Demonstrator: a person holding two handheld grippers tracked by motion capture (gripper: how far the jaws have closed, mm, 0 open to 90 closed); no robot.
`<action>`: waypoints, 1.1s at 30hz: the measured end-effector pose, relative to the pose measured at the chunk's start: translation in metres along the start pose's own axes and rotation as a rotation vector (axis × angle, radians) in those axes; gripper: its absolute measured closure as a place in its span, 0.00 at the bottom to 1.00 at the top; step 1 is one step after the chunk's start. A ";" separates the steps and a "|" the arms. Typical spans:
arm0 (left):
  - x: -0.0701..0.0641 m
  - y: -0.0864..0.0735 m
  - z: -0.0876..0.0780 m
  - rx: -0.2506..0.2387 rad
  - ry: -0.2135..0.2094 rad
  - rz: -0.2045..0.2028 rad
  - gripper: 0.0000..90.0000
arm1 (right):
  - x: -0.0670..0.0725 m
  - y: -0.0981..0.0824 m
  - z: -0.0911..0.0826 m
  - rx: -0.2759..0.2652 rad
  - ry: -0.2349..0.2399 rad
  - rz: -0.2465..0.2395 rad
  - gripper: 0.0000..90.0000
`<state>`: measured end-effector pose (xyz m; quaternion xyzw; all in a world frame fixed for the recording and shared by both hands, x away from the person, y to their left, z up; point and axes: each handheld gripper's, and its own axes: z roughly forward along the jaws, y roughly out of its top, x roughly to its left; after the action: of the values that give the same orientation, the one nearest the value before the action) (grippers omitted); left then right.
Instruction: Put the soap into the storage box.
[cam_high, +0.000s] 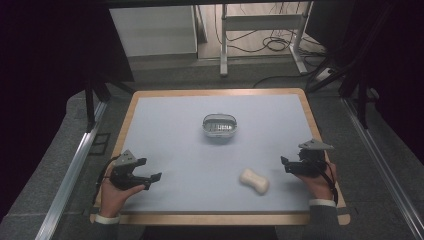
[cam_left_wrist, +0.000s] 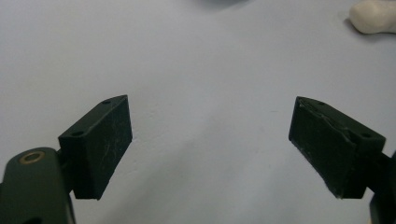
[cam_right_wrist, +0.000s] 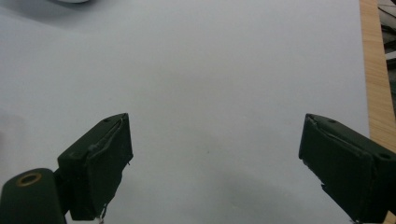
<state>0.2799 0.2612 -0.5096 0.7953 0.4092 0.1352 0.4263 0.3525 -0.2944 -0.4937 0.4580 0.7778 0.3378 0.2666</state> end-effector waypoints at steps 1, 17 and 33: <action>0.000 0.000 0.000 0.001 0.001 0.000 0.15 | 0.000 0.000 -0.001 -0.001 0.004 0.008 0.12; -0.003 0.002 0.003 0.007 -0.009 0.011 0.16 | 0.008 -0.001 0.007 0.023 -0.003 -0.006 0.13; -0.003 0.002 0.005 0.022 -0.015 0.011 0.15 | 0.013 0.003 0.010 0.033 0.011 -0.011 0.17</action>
<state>0.2821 0.2554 -0.5110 0.8033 0.4030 0.1272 0.4197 0.3558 -0.2790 -0.4986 0.4561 0.7873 0.3262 0.2565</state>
